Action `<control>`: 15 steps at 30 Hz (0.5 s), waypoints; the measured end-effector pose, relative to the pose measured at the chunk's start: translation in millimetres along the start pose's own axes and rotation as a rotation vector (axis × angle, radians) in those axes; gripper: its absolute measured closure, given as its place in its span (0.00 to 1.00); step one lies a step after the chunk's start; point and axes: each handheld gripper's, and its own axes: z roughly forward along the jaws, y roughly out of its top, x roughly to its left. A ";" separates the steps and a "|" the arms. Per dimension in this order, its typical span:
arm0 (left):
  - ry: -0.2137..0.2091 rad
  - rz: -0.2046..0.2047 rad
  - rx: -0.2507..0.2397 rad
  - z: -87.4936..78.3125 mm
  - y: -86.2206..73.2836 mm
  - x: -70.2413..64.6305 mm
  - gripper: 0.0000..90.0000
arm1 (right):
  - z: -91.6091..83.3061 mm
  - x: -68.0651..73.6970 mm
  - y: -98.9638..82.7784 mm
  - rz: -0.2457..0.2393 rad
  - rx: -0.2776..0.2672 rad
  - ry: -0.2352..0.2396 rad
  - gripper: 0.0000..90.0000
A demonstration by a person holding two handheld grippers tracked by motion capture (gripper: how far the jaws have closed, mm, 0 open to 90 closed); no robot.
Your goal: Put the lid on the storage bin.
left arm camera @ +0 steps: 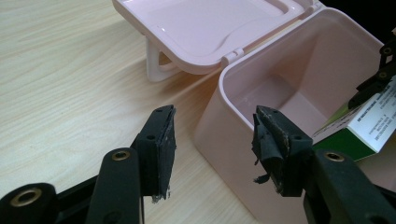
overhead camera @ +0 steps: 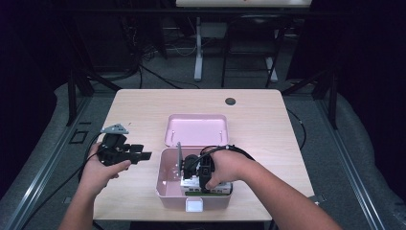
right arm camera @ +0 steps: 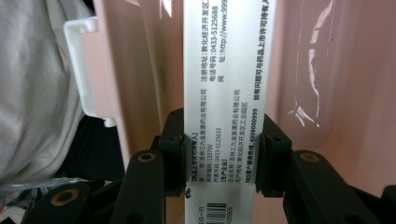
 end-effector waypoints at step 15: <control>-0.004 0.008 0.000 0.7 0.2 -3.2 0.54 | 10.2 1.3 3.5 -0.012 0.029 -0.015 0.68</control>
